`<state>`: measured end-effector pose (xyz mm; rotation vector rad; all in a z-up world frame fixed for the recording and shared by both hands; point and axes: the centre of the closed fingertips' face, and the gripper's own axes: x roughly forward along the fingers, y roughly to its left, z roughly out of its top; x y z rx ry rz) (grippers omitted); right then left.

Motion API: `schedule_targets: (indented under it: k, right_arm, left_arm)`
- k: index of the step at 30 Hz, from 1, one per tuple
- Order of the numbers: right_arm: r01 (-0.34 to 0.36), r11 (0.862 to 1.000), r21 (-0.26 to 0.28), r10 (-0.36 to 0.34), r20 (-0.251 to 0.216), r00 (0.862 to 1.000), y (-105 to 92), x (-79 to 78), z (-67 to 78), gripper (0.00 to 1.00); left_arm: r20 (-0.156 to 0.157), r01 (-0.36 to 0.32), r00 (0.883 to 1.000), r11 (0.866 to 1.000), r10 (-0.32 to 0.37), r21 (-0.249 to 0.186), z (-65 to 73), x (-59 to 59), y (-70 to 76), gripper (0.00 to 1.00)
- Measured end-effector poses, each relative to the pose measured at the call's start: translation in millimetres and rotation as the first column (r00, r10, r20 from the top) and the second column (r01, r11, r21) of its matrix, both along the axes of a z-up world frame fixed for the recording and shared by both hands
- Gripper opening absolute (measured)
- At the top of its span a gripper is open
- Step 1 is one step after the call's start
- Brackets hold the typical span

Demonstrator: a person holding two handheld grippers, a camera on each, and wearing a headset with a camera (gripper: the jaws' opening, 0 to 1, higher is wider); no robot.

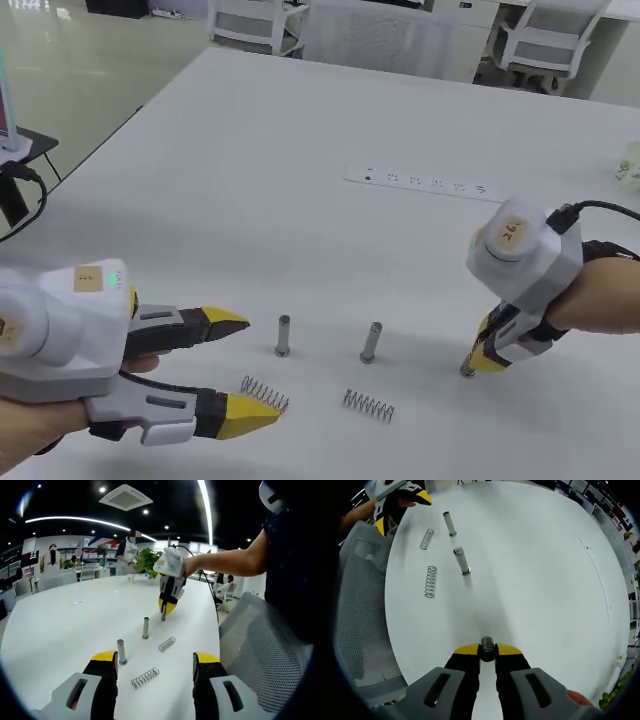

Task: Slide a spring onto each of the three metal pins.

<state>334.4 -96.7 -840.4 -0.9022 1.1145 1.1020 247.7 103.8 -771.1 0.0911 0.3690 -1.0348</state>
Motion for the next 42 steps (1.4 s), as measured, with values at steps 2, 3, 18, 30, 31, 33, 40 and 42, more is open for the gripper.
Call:
schedule_targets:
  k: [2, 3, 18, 30, 31, 33, 40, 42]
  right_arm:
    - [-0.001, 1.0, -0.002, 0.001, 0.0, 1.0, -0.2, 0.2, -1.3, 0.09]
    - [-0.001, 1.0, -0.002, 0.001, 0.0, 1.0, -0.4, 0.2, -1.9, 0.09]
    - [0.008, 1.0, 0.005, -0.008, 0.004, 1.0, -0.3, 1.1, -1.1, 0.13]
    - [0.011, 1.0, 0.027, -0.011, 0.016, 1.0, 1.7, -0.6, 3.8, 0.25]
    - [0.009, 0.999, 0.032, -0.009, 0.02, 1.0, 2.7, -0.6, 5.2, 0.25]
    - [0.009, 0.999, 0.039, -0.009, 0.019, 1.0, 4.4, -1.7, 6.8, 0.26]
    - [-0.008, 0.998, 0.063, 0.006, 0.036, 0.999, 13.8, -2.1, 16.1, 0.28]
    - [-0.013, 0.997, 0.076, 0.011, 0.035, 0.999, 18.4, -3.6, 19.5, 0.28]
  left_arm:
    - [0.0, -0.001, 1.0, 1.0, 0.001, -0.001, 0.2, 0.2, 0.0, 0.56]
    - [0.0, -0.002, 1.0, 1.0, 0.002, -0.001, 0.0, 0.3, 0.1, 0.56]
    - [0.002, -0.004, 1.0, 1.0, 0.004, -0.005, 0.7, 0.3, -0.2, 0.56]
    - [0.005, -0.001, 1.0, 1.0, 0.001, -0.004, 0.8, 0.4, 0.0, 0.55]
    - [0.005, -0.001, 1.0, 1.0, 0.001, -0.004, 0.8, 0.4, 0.0, 0.55]
    - [0.005, -0.001, 1.0, 1.0, 0.001, -0.004, 0.9, 0.2, -0.1, 0.55]
    - [0.007, 0.002, 1.0, 1.0, -0.002, -0.003, 1.8, -0.6, -0.4, 0.55]
    - [0.008, 0.003, 1.0, 1.0, -0.003, -0.003, 2.1, -0.7, -0.4, 0.55]
